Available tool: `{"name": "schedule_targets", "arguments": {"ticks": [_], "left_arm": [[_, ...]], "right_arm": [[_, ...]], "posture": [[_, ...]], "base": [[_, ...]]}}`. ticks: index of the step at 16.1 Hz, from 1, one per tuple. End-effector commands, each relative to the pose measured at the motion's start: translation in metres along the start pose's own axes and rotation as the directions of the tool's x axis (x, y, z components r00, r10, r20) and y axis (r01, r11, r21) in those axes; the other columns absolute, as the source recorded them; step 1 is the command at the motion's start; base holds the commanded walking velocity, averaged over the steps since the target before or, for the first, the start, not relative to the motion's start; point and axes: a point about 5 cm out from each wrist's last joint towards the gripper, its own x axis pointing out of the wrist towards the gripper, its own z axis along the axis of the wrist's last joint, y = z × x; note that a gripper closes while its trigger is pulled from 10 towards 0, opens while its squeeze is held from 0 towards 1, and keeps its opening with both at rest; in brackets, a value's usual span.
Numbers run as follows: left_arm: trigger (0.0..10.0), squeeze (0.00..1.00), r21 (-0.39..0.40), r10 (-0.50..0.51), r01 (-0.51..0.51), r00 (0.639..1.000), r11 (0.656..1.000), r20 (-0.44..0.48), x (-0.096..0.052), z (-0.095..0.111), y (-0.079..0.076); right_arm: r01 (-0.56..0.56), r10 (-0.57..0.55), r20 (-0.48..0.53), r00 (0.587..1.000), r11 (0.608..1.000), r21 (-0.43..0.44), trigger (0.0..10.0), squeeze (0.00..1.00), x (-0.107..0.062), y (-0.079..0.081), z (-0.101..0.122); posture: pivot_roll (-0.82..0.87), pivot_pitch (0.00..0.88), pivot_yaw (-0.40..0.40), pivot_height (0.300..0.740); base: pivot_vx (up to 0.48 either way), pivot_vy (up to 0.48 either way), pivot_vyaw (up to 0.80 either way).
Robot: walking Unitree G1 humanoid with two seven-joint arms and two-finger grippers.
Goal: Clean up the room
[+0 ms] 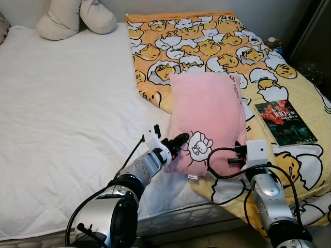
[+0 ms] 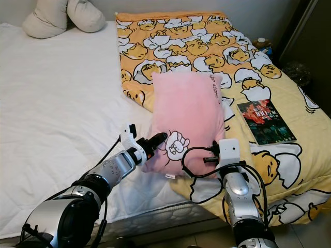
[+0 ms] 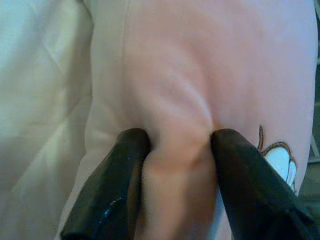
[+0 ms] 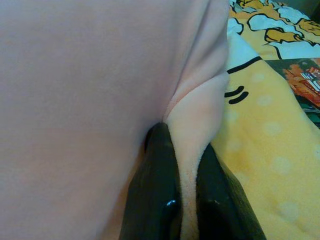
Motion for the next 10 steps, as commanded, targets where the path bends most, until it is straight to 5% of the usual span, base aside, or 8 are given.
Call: {"name": "schedule_targets", "arguments": {"ticks": [1,7,10], "left_arm": [[0.0,0.0,-0.035,-0.199,0.196,0.974,0.98,-0.105,0.028,-0.048,-0.071],[0.0,0.0,-0.028,-0.2,0.198,0.975,0.98,-0.101,0.026,-0.046,-0.066],[0.0,0.0,-0.046,-0.192,0.192,0.981,0.98,0.005,0.022,-0.024,-0.054]], "right_arm": [[-0.032,0.032,-0.008,0.999,0.999,0.007,0.0,0.0,0.002,0.007,0.001],[-0.03,0.03,-0.004,1.0,0.999,0.011,0.0,0.0,0.002,0.007,0.002],[-0.031,0.029,0.01,1.0,0.986,0.164,0.0,0.0,0.009,0.011,0.009]], "posture": [[-0.18,0.0,0.056,0.74],[-0.18,0.0,0.053,0.74],[-0.16,0.0,0.039,0.74]], "base": [[0.0,0.0,0.0],[0.0,0.0,0.0],[0.0,0.0,0.0]]}}
